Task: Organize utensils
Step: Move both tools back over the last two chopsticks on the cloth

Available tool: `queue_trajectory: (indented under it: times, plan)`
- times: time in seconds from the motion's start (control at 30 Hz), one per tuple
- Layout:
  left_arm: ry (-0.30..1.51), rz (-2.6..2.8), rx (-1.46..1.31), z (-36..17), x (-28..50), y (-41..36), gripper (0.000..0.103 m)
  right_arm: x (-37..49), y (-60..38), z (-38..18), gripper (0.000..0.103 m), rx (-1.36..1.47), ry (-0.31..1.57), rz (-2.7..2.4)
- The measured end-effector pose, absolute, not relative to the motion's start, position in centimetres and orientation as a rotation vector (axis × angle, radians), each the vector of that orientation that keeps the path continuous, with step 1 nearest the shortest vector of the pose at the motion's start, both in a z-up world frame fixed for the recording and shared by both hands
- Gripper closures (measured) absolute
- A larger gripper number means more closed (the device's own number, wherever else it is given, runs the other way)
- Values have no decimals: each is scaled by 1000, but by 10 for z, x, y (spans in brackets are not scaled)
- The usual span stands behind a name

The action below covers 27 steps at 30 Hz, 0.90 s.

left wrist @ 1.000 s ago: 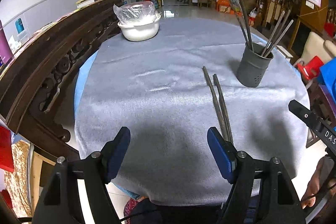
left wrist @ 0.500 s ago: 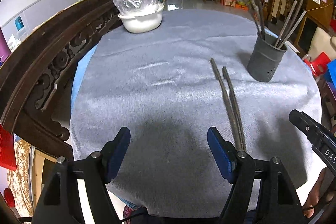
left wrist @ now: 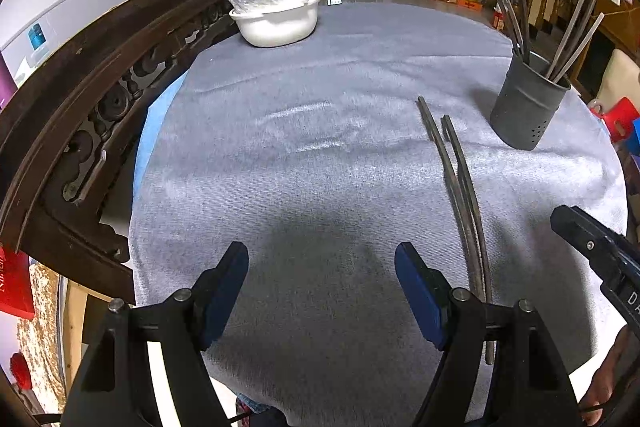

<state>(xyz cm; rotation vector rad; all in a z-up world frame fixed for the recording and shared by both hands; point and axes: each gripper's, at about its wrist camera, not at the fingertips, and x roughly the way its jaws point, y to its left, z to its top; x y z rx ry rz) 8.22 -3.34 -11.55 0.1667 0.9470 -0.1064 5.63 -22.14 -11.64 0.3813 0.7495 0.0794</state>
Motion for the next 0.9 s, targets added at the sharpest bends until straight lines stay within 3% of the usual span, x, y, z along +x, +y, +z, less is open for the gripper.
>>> queue_trajectory:
  times: [0.5,0.9]
  plan:
    - [1022,-106,133,-134,86,-26,27,69,-212,-127,59,390,790,99]
    - [1104,-198,129,-138,111,-65,27,58,-249,-126,59,458,750,19]
